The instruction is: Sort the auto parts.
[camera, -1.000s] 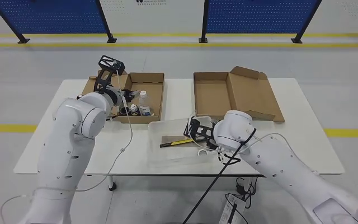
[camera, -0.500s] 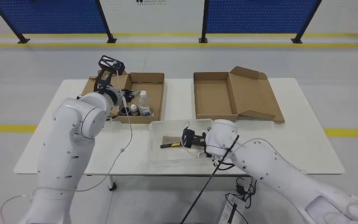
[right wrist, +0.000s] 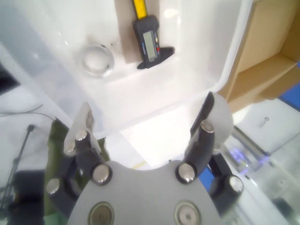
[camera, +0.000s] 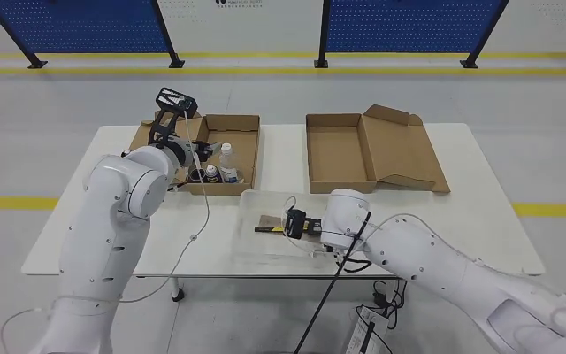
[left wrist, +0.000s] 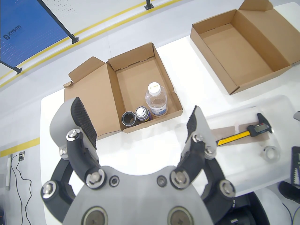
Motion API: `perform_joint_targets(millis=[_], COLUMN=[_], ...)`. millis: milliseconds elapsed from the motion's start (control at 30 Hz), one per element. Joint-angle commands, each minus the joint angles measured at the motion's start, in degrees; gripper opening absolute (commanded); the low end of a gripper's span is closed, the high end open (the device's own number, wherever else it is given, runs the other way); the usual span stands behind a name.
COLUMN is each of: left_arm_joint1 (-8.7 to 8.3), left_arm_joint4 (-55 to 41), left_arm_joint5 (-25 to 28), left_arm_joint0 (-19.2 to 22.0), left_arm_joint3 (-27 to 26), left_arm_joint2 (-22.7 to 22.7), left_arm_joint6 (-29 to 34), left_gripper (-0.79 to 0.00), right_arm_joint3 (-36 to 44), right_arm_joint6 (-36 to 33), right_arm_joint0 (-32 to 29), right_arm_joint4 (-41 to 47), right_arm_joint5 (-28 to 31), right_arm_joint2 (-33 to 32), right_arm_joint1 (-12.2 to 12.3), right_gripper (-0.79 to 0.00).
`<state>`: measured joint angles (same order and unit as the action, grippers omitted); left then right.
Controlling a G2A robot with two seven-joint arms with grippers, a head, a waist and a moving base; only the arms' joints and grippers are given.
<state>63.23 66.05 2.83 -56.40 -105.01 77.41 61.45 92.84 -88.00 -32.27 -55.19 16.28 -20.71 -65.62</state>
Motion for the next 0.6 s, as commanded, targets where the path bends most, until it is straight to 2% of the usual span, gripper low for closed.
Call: perform_joint_targets(millis=[0,67,100,133,167,267,300,333,367,400,467,500,567], left_arm_joint1=[0.0,0.0,0.0,0.0,0.0,0.0,0.0,0.0,0.0,0.0,0.0,0.0,0.0], left_arm_joint4=[0.0,0.0,0.0,0.0,0.0,0.0,0.0,0.0,0.0,0.0,0.0,0.0,0.0], left_arm_joint5=[0.0,0.0,0.0,0.0,0.0,0.0,0.0,0.0,0.0,0.0,0.0,0.0,0.0], left_arm_joint0=[0.0,0.0,0.0,0.0,0.0,0.0,0.0,0.0,0.0,0.0,0.0,0.0,0.0], left_arm_joint3=[0.0,0.0,0.0,0.0,0.0,0.0,0.0,0.0,0.0,0.0,0.0,0.0,0.0], left_arm_joint2=[0.0,0.0,0.0,0.0,0.0,0.0,0.0,0.0,0.0,0.0,0.0,0.0,0.0], left_arm_joint6=[0.0,0.0,0.0,0.0,0.0,0.0,0.0,0.0,0.0,0.0,0.0,0.0,0.0], left_gripper=[0.0,0.0,0.0,0.0,0.0,0.0,0.0,0.0,0.0,0.0,0.0,0.0,0.0], right_arm_joint3=[-1.07,-2.46,-2.92,-3.47,-4.04,-5.32,-5.56,-5.96,-6.28,-6.48,-7.07,-7.25,-7.39], right_arm_joint6=[0.41,0.79,0.88,0.98,1.07,1.22,1.34,1.54,1.7,1.74,1.93,1.9,1.92], right_arm_joint0=[0.64,0.94,1.04,1.1,1.11,0.98,0.93,0.82,0.71,0.61,0.41,0.32,0.16], right_arm_joint4=[0.53,0.88,1.03,1.12,1.11,1.54,1.62,1.57,1.6,1.61,1.79,1.77,1.89], right_arm_joint5=[0.41,0.79,0.87,0.97,1.07,1.11,1.08,1.17,1.23,1.34,1.47,1.46,1.63], right_arm_joint2=[1.0,2.07,2.53,2.9,3.31,3.87,3.94,4.14,4.26,4.38,4.47,4.49,4.41], right_arm_joint1=[-0.51,-1.09,-1.42,-1.75,-2.09,-3.06,-3.25,-3.61,-3.86,-4.03,-4.53,-4.7,-4.99], right_gripper=[0.0,0.0,-0.037,-0.132,-0.16,-0.117,-0.179,-0.314,-0.336,-0.314,-0.336,-0.308,-0.36])
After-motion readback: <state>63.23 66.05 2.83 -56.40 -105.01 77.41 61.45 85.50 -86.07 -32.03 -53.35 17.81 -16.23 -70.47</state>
